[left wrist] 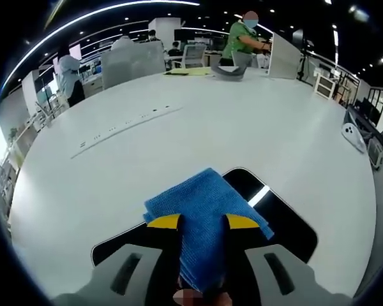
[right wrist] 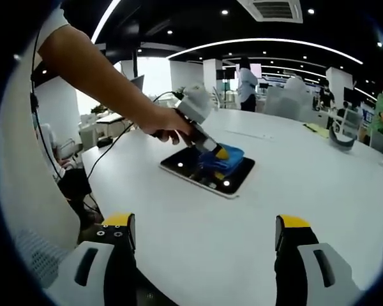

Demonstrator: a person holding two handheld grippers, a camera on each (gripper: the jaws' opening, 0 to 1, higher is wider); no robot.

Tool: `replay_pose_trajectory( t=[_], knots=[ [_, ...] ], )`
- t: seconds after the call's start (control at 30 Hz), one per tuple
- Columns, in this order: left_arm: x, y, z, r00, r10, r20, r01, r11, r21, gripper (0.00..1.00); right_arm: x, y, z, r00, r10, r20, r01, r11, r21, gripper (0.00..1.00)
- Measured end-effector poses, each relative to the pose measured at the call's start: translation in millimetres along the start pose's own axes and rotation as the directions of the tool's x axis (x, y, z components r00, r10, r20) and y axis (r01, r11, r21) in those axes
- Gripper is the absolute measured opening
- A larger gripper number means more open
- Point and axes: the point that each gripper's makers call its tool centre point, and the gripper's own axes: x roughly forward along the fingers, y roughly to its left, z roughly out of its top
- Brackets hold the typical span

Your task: Wipe the mirror surface with the cleaning cloth until all visible marks leave the cleaned area.

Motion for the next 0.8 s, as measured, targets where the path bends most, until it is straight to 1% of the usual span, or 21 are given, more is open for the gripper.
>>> replay_pose_trajectory(
  t=[0.17,0.27,0.53,0.6,0.67,0.8],
  knots=[
    [2,-1.8,2.5,1.000,-0.013,-0.011,0.013,1.000,0.008,0.24,-2,-2,2.6,1.000,0.001,0.010,-0.001,1.000,0.004,0.91],
    [3,-3.6,3.2,1.000,-0.010,-0.016,0.010,1.000,0.009,0.24,-2,-6,1.7,1.000,-0.005,0.010,0.004,1.000,0.007,0.91],
    [9,-11.7,7.9,1.000,-0.012,-0.008,0.012,1.000,0.007,0.24,-5,-11,4.1,0.999,-0.021,0.030,0.020,0.999,0.034,0.91],
    [10,-13.8,9.0,1.000,-0.016,-0.008,0.016,1.000,0.010,0.24,-6,-12,3.4,0.999,-0.025,0.031,0.023,0.999,0.040,0.91],
    [11,-15.7,10.0,1.000,-0.022,-0.004,0.022,1.000,-0.004,0.25,-6,-12,2.7,0.999,-0.026,0.033,0.025,0.999,0.042,0.91],
    [13,-20.1,11.8,1.000,-0.028,-0.006,0.028,1.000,0.000,0.26,-7,-12,1.6,0.999,-0.027,0.033,0.025,0.999,0.044,0.91]
  ],
)
